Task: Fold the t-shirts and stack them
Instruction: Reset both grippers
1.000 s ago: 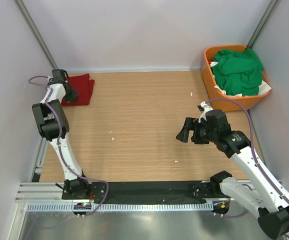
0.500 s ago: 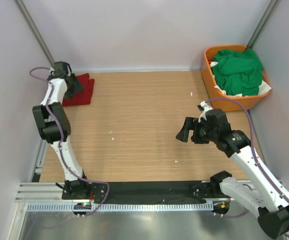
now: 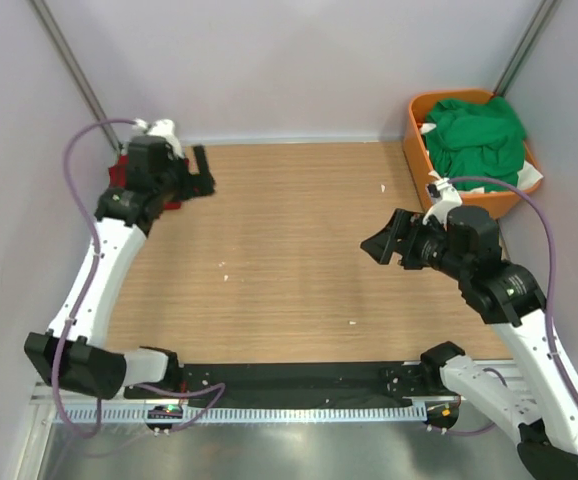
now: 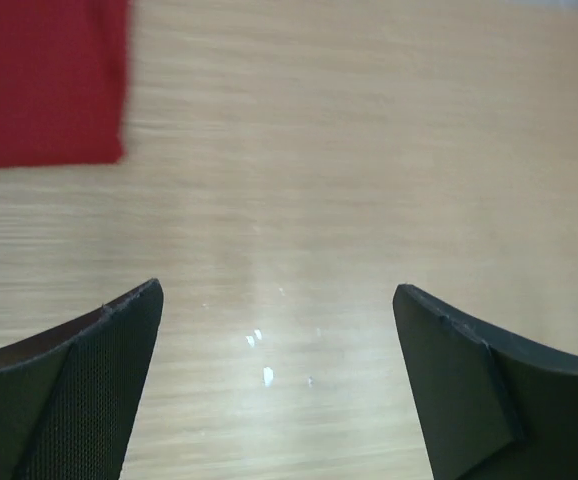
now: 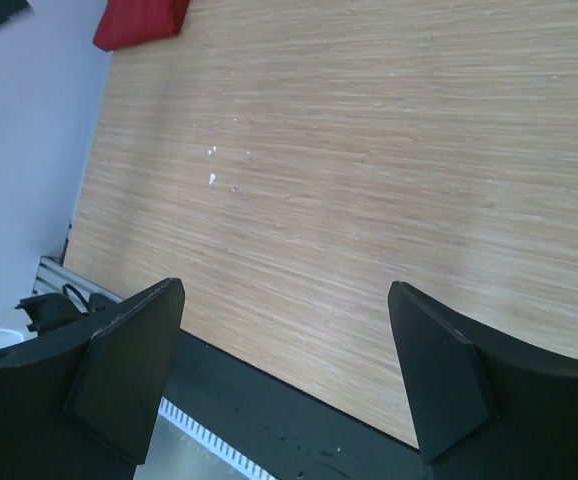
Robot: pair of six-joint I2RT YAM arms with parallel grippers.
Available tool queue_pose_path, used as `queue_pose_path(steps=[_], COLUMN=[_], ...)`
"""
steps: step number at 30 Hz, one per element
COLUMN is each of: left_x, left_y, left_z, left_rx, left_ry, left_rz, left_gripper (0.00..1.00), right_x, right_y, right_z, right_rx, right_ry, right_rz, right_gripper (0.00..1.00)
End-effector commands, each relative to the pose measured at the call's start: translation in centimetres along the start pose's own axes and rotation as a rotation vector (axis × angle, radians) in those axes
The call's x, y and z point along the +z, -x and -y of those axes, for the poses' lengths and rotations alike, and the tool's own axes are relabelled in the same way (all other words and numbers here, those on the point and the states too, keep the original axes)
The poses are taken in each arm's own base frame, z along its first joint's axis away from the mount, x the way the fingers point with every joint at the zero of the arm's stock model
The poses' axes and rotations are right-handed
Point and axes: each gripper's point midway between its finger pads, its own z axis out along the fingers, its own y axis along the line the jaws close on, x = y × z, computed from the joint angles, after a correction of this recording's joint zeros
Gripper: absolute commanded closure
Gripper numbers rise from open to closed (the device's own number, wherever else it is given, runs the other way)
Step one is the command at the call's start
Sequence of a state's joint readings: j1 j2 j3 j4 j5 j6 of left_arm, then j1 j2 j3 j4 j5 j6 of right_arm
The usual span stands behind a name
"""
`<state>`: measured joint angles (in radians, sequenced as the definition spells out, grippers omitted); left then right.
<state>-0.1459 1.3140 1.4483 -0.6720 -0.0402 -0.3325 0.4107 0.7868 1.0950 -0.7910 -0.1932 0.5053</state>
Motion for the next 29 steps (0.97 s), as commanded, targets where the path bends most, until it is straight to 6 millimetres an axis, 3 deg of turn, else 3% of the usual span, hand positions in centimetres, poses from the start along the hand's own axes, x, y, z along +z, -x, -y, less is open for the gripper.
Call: queue_pose_path(steps=[1,6,7,8,9,10,11,12,16,21,23,25,29], left_x=[-2.3,-6.0,-5.9,-8.1,-8.8,-8.7,-10.6,-11.1,-11.3,-11.5,-11.2,-11.1,-11.3], left_y=[-6.0,-7.1,-8.6,-6.6,-6.1,-7.4,-5.6,-5.6,-6.6,-7.9,-9.5,-11.5,-12.5], left_z=[4.6,5.8,6.1,6.8,7.0,6.5,5.7,5.2,3.3,3.9,3.8,5.0,5.1], left_rx=[0.248,0.321,0.322,0.292,0.272,0.222,0.158,0.129,0.109,0.058,0.052,0.066,0.068], left_ry=[-0.131,-0.187,-0.234,-0.299,-0.328,-0.336,-0.323,-0.313,-0.252,-0.271,-0.269,-0.352,-0.364], left_rz=[-0.097,0.008,0.002,0.138,0.197,0.212,0.332,0.361,0.374,0.247,0.177,0.106,0.049], left_gripper=[0.0,0.0,0.0,0.0,0.0,0.0,0.0,0.0,0.0,0.0,0.0,0.02,0.02], right_x=[-1.5,-2.8,-3.0,-3.1,-3.6,-3.8,-4.1,-4.3,-5.1,-5.6,-6.0,-6.4,-6.2], right_y=[1.4,1.3,1.5,1.5,1.7,1.7,1.9,2.0,2.3,3.1,3.7,4.6,5.5], right_z=[-0.6,1.5,2.5,2.8,3.0,3.3,3.7,3.8,4.9,6.5,6.4,5.9,4.8], right_rx=[0.042,0.091,0.102,0.11,0.123,0.131,0.137,0.142,0.164,0.197,0.207,0.208,0.18], right_ry=[0.009,-0.076,-0.127,-0.141,-0.148,-0.161,-0.182,-0.189,-0.246,-0.328,-0.326,-0.295,-0.23], right_rz=[0.086,0.182,0.212,0.221,0.246,0.258,0.279,0.292,0.331,0.396,0.431,0.478,0.514], right_gripper=[0.1,0.08,0.08,0.08,0.07,0.07,0.06,0.06,0.05,0.05,0.05,0.05,0.03])
